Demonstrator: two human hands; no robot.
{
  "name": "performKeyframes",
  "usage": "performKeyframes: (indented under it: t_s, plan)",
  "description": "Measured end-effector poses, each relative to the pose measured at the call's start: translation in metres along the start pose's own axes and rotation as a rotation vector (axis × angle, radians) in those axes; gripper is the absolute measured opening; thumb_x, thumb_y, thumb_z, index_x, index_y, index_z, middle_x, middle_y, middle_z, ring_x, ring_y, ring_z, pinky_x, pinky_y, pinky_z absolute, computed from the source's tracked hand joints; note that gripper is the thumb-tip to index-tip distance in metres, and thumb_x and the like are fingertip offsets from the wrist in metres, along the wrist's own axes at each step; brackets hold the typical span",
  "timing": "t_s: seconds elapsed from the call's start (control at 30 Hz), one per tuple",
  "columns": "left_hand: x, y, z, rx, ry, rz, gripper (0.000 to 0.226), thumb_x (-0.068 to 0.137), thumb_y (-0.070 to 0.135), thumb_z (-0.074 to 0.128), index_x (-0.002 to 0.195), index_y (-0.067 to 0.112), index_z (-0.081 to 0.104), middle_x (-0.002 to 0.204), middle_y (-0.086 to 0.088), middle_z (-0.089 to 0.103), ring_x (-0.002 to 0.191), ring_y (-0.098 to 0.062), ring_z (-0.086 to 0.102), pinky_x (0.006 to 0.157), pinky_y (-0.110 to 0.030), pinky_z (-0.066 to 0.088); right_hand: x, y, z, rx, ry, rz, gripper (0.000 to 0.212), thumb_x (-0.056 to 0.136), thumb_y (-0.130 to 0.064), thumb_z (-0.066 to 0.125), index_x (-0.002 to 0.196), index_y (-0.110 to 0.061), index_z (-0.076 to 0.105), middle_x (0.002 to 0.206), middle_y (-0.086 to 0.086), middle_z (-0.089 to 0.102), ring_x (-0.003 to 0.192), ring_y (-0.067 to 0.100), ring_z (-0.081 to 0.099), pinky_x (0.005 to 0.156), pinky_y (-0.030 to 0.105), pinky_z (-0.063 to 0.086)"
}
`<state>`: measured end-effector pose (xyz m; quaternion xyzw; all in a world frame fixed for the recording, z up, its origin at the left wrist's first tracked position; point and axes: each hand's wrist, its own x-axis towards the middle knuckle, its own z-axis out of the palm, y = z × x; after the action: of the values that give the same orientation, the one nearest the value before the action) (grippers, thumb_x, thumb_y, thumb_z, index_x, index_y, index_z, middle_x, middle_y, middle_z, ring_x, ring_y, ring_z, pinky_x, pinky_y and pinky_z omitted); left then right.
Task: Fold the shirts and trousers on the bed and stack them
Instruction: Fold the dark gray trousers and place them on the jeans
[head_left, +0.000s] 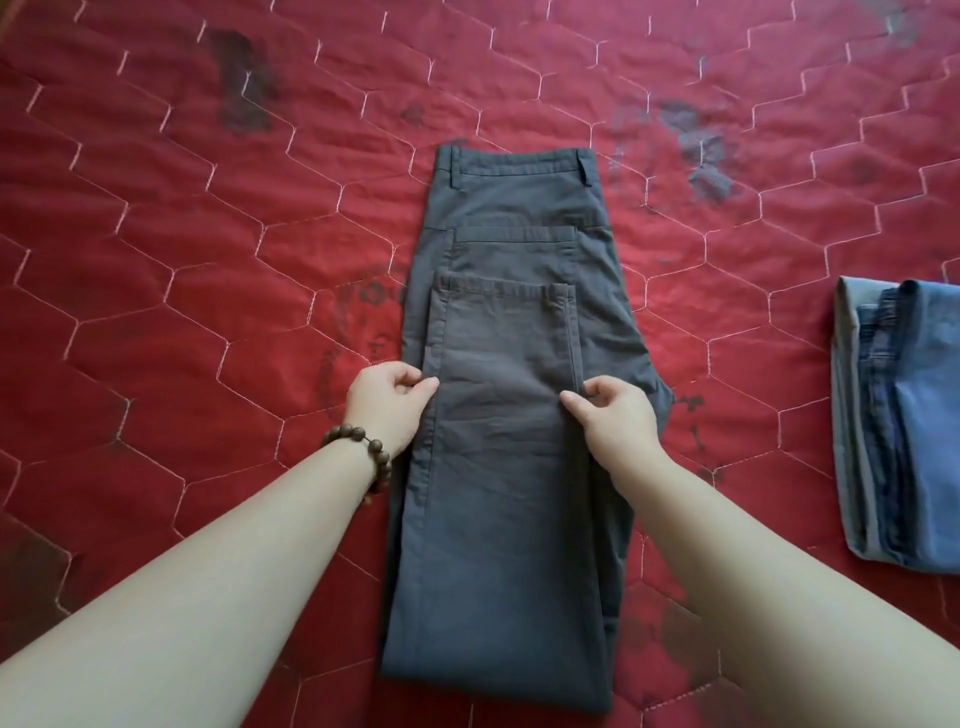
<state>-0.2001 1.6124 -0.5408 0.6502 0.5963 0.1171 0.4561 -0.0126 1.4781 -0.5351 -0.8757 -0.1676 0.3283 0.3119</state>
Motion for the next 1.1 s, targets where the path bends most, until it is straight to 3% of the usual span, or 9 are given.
performKeyframes:
  t_s: [0.07, 0.17, 0.23, 0.33, 0.7, 0.8, 0.93, 1.03, 1.1]
  plan:
    - [0.003, 0.004, -0.001, -0.032, 0.074, 0.058, 0.010, 0.084, 0.023, 0.072, 0.082, 0.016, 0.065, 0.059, 0.011, 0.056, 0.049, 0.004, 0.050, 0.055, -0.007, 0.038, 0.003, -0.004, -0.001, 0.042, 0.048, -0.034, 0.016, 0.084, -0.028, 0.072, 0.089, -0.015, 0.066, 0.086, 0.002, 0.066, 0.079, 0.016, 0.058, 0.074, 0.028, 0.045]
    - [0.011, 0.003, 0.003, -0.090, 0.045, -0.037, 0.017, 0.088, 0.028, 0.067, 0.080, 0.013, 0.067, 0.067, 0.000, 0.063, 0.062, -0.010, 0.059, 0.069, -0.029, 0.053, 0.005, -0.008, 0.000, 0.045, 0.047, 0.004, 0.021, 0.086, -0.033, 0.069, 0.088, -0.012, 0.069, 0.081, 0.000, 0.066, 0.078, 0.017, 0.059, 0.073, 0.030, 0.045]
    - [0.014, 0.004, 0.003, -0.202, -0.031, -0.194, 0.024, 0.093, 0.029, 0.060, 0.079, 0.011, 0.064, 0.078, -0.012, 0.066, 0.068, -0.024, 0.061, 0.071, -0.041, 0.058, 0.006, -0.010, -0.001, 0.064, 0.026, 0.043, 0.026, 0.087, -0.040, 0.065, 0.087, -0.014, 0.069, 0.077, -0.003, 0.065, 0.073, 0.015, 0.058, 0.070, 0.028, 0.044]
    - [0.003, 0.008, -0.006, -0.325, -0.177, -0.374, 0.033, 0.099, 0.034, 0.049, 0.084, 0.008, 0.063, 0.081, -0.014, 0.066, 0.063, -0.022, 0.063, 0.056, -0.031, 0.054, -0.001, -0.010, -0.008, 0.155, -0.093, 0.170, 0.030, 0.089, -0.047, 0.059, 0.082, -0.018, 0.063, 0.073, -0.001, 0.059, 0.066, 0.018, 0.055, 0.067, 0.033, 0.048]
    - [-0.100, -0.043, -0.045, -0.484, -0.729, -0.790, 0.078, 0.096, 0.063, 0.021, 0.131, -0.001, 0.047, 0.126, -0.021, 0.059, 0.106, -0.034, 0.062, 0.079, -0.041, 0.052, -0.104, 0.040, -0.033, 0.245, -0.470, 0.469, 0.041, 0.096, -0.046, 0.050, 0.105, -0.007, 0.062, 0.087, 0.014, 0.064, 0.076, 0.027, 0.062, 0.065, 0.032, 0.051]
    - [-0.124, -0.057, -0.049, -0.401, -0.817, -0.759, 0.060, 0.093, 0.061, 0.037, 0.112, 0.008, 0.057, 0.103, -0.015, 0.057, 0.083, -0.023, 0.058, 0.073, -0.034, 0.048, -0.130, 0.067, -0.034, 0.195, -0.528, 0.427, 0.024, 0.093, -0.035, 0.061, 0.090, -0.011, 0.059, 0.079, 0.011, 0.050, 0.066, 0.019, 0.051, 0.056, 0.026, 0.046]
    - [-0.141, -0.062, -0.053, -0.321, -0.781, -0.501, 0.012, 0.093, 0.021, 0.059, 0.088, 0.010, 0.061, 0.073, -0.003, 0.064, 0.062, -0.012, 0.063, 0.064, -0.028, 0.053, -0.141, 0.086, -0.033, 0.135, -0.473, 0.321, 0.014, 0.093, -0.019, 0.062, 0.083, -0.012, 0.054, 0.073, 0.010, 0.044, 0.059, 0.016, 0.042, 0.052, 0.025, 0.039]
    - [-0.151, -0.065, -0.053, -0.309, -0.707, -0.421, 0.019, 0.097, 0.016, 0.054, 0.079, 0.012, 0.060, 0.055, 0.008, 0.061, 0.044, -0.004, 0.055, 0.048, -0.018, 0.047, -0.146, 0.093, -0.029, 0.110, -0.366, 0.229, 0.025, 0.093, -0.023, 0.061, 0.072, -0.016, 0.049, 0.056, -0.002, 0.041, 0.045, 0.008, 0.037, 0.050, 0.027, 0.032]
    - [-0.159, -0.072, -0.048, -0.209, -0.666, -0.436, 0.019, 0.098, 0.016, 0.054, 0.080, 0.012, 0.060, 0.065, 0.001, 0.062, 0.051, -0.008, 0.055, 0.051, -0.020, 0.048, -0.153, 0.098, -0.023, -0.050, -0.347, 0.184, 0.028, 0.093, -0.023, 0.061, 0.070, -0.015, 0.047, 0.055, 0.001, 0.040, 0.050, 0.016, 0.041, 0.054, 0.037, 0.039]
